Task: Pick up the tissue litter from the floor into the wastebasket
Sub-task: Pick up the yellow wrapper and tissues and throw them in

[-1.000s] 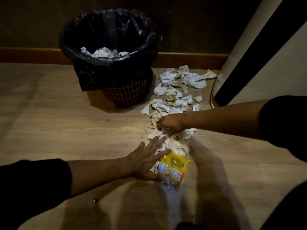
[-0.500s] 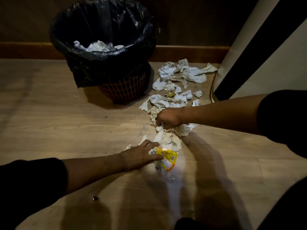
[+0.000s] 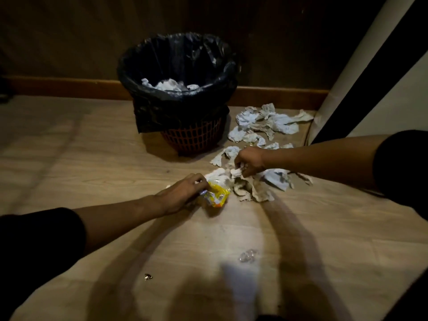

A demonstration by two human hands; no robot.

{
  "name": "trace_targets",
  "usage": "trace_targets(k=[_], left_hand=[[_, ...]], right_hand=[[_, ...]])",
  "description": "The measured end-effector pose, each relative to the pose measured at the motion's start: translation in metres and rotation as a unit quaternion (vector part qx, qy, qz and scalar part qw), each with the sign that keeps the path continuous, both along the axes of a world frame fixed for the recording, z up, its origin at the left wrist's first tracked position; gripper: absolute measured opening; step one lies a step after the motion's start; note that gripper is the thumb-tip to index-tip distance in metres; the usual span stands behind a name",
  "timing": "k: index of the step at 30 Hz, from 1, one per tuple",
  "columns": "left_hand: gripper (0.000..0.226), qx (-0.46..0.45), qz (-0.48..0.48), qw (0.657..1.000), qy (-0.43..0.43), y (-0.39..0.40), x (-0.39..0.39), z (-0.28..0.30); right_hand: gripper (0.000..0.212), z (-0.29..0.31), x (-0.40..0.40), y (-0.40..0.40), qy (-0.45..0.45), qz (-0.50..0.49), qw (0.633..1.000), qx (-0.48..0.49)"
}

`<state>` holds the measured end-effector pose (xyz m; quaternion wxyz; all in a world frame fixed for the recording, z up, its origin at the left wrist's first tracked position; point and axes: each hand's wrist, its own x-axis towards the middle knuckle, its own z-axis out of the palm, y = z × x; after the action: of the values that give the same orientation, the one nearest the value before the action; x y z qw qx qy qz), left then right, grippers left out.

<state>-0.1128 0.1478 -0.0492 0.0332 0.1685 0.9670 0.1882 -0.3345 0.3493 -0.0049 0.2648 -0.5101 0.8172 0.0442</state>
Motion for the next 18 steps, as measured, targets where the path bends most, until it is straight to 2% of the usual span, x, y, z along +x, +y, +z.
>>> trace_targets(k=[3,5,9,16,18], left_hand=[[0.041,0.022,0.054,0.998,0.038,-0.015,0.003,0.033],[0.030,0.040,0.088,0.994,0.043,-0.025,0.012,0.046],[0.021,0.045,0.092,0.990,0.101,-0.031,0.030,0.077],[0.039,0.029,0.093,0.983,0.155,-0.038,0.012,0.152],[0.035,0.044,0.096,0.975,0.194,-0.035,0.000,0.183]], right_hand=[[0.044,0.021,-0.008,0.001,0.000,-0.042,0.999,0.000],[0.046,0.035,-0.009,0.003,0.004,-0.068,0.998,0.001],[0.044,0.066,-0.008,0.004,-0.009,-0.106,0.994,-0.006],[0.038,0.117,0.002,0.006,0.004,-0.155,0.988,-0.002],[0.038,0.124,0.004,0.004,0.015,-0.166,0.986,-0.005]])
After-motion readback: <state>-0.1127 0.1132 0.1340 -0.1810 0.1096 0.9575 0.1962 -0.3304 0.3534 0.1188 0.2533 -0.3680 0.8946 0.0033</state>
